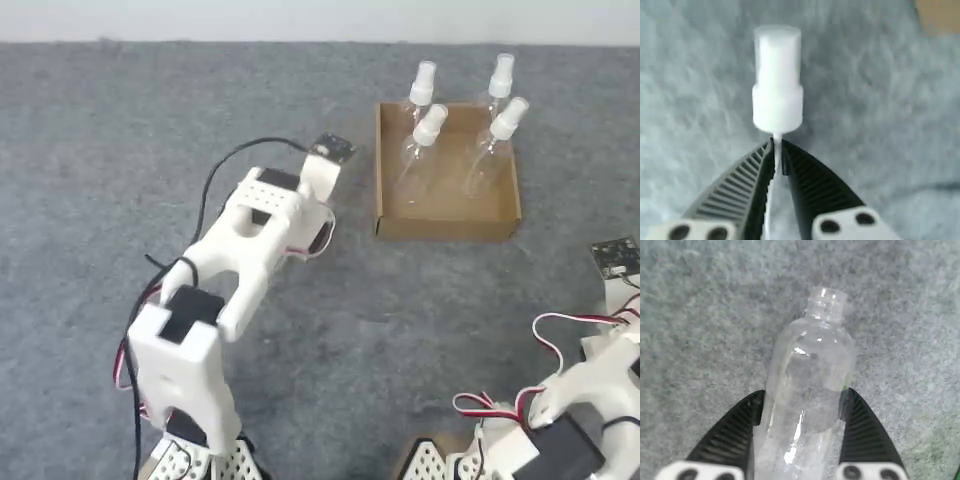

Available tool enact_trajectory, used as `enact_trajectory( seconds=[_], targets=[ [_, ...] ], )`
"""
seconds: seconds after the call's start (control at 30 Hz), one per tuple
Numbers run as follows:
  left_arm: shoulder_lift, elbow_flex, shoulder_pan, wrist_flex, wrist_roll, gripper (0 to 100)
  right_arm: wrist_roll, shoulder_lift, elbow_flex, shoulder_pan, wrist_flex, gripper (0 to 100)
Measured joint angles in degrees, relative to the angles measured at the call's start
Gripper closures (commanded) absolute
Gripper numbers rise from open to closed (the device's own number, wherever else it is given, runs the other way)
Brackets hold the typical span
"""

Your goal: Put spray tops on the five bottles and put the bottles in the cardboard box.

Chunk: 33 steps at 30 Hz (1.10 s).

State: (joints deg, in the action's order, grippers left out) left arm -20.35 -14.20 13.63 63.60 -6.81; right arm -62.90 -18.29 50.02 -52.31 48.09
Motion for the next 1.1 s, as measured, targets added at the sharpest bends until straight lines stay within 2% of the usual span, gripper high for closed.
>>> enact_trajectory(
  seconds=[0.27,0.47,0.63,0.83,0.97,1.1],
  targets=[
    [22.2,-24.8,-2.1,-3.1,-5.3,99,0.0,0.0,0.0,2.1,-3.3,92.4],
    [34.6,-35.1,-7.2,-1.7,-9.8,99,0.2,0.0,0.0,4.3,-3.3,92.4],
    [43.0,-41.8,-11.1,-1.7,-13.5,99,5.2,0.0,0.0,6.5,-3.3,92.4],
    [50.5,-41.0,-12.9,-1.0,-14.3,90,10.6,0.0,0.0,8.8,-3.3,92.4],
    [49.9,-31.9,-10.9,3.9,-14.2,89,13.1,0.0,0.0,9.8,-3.3,91.9],
    [42.6,-20.8,-7.2,7.7,-13.0,89,13.4,0.0,0.0,9.8,-3.3,82.1]
  ],
)
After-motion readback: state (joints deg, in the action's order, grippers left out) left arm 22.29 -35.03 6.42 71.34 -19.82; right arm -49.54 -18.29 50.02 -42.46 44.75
